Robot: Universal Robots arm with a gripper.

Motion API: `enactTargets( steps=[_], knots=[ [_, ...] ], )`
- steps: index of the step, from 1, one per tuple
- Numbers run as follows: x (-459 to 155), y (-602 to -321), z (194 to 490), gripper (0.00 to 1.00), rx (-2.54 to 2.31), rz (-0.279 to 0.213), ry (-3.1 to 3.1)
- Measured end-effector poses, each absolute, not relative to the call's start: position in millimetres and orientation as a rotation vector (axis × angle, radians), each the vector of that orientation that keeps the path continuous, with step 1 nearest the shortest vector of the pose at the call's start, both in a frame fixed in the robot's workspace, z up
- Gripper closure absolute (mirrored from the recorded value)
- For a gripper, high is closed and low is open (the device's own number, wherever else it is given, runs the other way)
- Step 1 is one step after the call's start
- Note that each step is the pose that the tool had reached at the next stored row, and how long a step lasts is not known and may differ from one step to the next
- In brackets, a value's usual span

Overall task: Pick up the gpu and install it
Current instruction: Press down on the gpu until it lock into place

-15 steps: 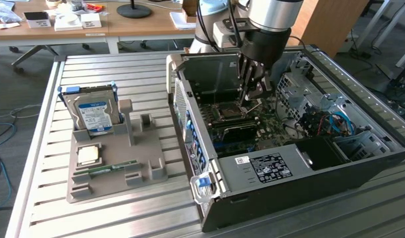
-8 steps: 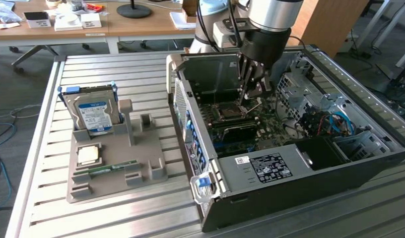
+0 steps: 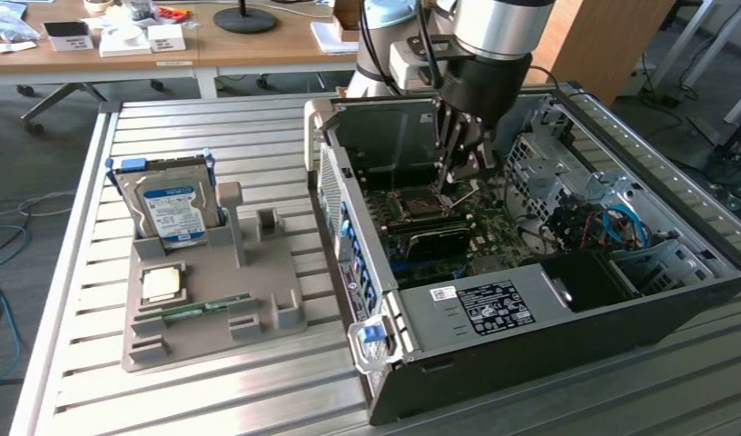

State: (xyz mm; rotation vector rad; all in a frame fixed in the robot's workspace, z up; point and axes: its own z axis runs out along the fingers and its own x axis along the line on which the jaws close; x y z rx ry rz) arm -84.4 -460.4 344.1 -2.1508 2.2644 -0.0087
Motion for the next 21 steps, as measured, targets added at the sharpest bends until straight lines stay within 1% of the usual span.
enactTargets(
  steps=[11, 21],
  knots=[
    [-84.4, -460.4, 324.4, 0.89, -2.151, -0.009, 2.264],
    [-84.4, -454.8, 320.1, 0.89, -2.151, -0.009, 2.264]
  ],
)
